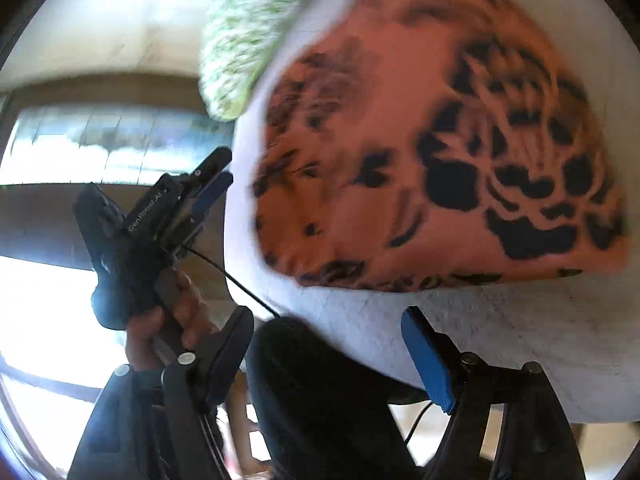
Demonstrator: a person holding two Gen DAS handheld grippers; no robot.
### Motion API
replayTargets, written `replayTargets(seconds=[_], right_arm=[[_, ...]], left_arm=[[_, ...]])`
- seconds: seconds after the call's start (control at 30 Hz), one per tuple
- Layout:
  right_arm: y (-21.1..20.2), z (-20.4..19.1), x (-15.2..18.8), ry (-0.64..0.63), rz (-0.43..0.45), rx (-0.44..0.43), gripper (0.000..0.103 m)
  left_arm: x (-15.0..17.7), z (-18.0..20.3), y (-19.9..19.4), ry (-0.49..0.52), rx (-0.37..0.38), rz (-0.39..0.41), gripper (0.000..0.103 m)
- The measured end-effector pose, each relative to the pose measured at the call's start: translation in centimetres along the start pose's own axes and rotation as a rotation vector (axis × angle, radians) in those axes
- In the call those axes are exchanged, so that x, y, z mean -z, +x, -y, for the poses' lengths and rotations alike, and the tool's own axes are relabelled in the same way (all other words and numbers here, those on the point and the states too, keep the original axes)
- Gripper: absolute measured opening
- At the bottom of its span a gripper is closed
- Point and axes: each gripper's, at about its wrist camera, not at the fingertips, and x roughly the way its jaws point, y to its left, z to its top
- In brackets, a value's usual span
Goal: Fold small clothes
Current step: 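Release the left tool and lift both tools above the folded shirt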
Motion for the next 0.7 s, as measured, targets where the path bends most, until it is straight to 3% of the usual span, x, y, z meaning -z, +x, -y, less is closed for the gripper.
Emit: replayTargets(seconds=[0.07,0.13,0.2,0.27,0.33,0.5,0.57,0.63,0.67,0.7], right_arm=[[-2.3,-1.8,-0.2,-0.1,0.09,0.034,0.079],[-4.5,-2.6,-1.1,-0.15,0.201,0.072,0.082],[-5.7,-1.7,-2.2,-0.144,0.262,0.117,0.086],[-5.3,0.3,-3.5,-0.083,0.243,0.193,0.086],[-4.6,2.8,-3.9,-0.027,0.198,0.176,0.086],[-5.2,3.8,-3.4,-0.036,0.211,0.147,0.086],[-5.2,4.1,-3.1,-0.041,0.215,0.142,0.086],[-5.1,4.3,-3.0,-0.044,0.213,0.136,0.086],[-5.4,4.2,-2.8,-0.045,0.212,0.13,0.086],[-5.4,4.3,-2.7,-0.041,0.212,0.121,0.086]], left_arm=[[2.0,0.1,2.2,0.044,-0.072,-0.088,0.04],[4.2,-1.9,4.9,-0.035,-0.067,-0.223,0.043],[4.3,-2.7,4.1,-0.087,-0.053,-0.199,0.045],[3.4,-2.2,2.7,-0.079,-0.067,-0.178,0.044],[2.1,-1.4,0.6,-0.059,-0.056,-0.105,0.044],[-1.0,2.5,-0.9,0.015,0.047,0.015,0.045],[-1.1,3.5,1.7,0.09,-0.009,-0.023,0.045],[-0.1,2.4,5.7,0.096,-0.14,-0.139,0.044],[1.0,0.2,8.1,0.015,-0.129,-0.217,0.047],[1.5,-0.9,8.3,-0.039,-0.091,-0.213,0.058]])
